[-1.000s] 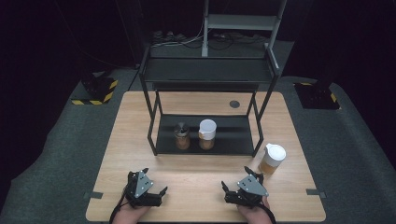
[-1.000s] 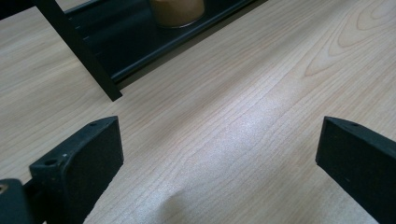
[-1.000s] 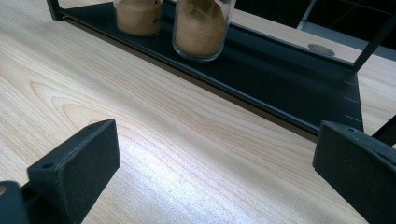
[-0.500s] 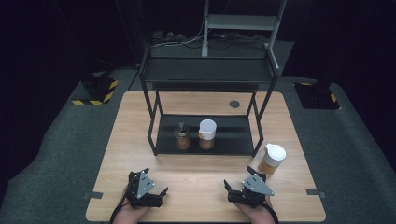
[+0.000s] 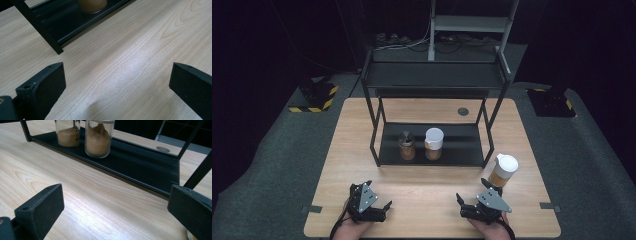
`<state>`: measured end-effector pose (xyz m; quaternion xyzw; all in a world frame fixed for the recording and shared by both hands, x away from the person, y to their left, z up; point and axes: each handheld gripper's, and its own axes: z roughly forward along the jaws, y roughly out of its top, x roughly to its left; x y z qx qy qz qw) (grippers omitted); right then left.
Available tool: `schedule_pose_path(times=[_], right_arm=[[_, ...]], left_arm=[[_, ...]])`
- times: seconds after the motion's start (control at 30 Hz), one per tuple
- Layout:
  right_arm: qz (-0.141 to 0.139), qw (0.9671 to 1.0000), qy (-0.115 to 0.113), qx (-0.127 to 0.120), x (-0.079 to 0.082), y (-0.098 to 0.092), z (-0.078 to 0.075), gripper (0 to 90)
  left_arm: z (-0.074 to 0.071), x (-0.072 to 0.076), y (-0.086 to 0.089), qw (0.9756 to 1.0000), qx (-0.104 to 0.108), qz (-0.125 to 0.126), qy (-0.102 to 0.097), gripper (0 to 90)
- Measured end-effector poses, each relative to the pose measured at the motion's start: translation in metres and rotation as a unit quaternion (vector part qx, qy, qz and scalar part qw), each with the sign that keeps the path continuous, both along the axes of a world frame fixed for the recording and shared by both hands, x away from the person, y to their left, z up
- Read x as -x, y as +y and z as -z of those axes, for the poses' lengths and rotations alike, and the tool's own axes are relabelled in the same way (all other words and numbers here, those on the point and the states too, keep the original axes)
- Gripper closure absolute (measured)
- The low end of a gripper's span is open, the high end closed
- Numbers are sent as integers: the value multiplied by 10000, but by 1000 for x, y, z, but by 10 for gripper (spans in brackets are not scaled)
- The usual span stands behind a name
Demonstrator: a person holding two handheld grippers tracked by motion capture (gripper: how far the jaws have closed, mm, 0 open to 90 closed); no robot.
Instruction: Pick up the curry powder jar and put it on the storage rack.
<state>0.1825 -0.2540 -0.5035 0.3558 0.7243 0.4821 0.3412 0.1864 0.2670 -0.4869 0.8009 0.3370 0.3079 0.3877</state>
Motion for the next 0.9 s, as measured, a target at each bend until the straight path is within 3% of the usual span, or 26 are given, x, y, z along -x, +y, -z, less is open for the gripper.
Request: schedule_pose_path(times=[0.9], right_arm=[[359, 9992, -153, -104, 21, -29, -7, 0]], left_arm=[[0, -1, 3, 9999, 97, 9, 25, 11]])
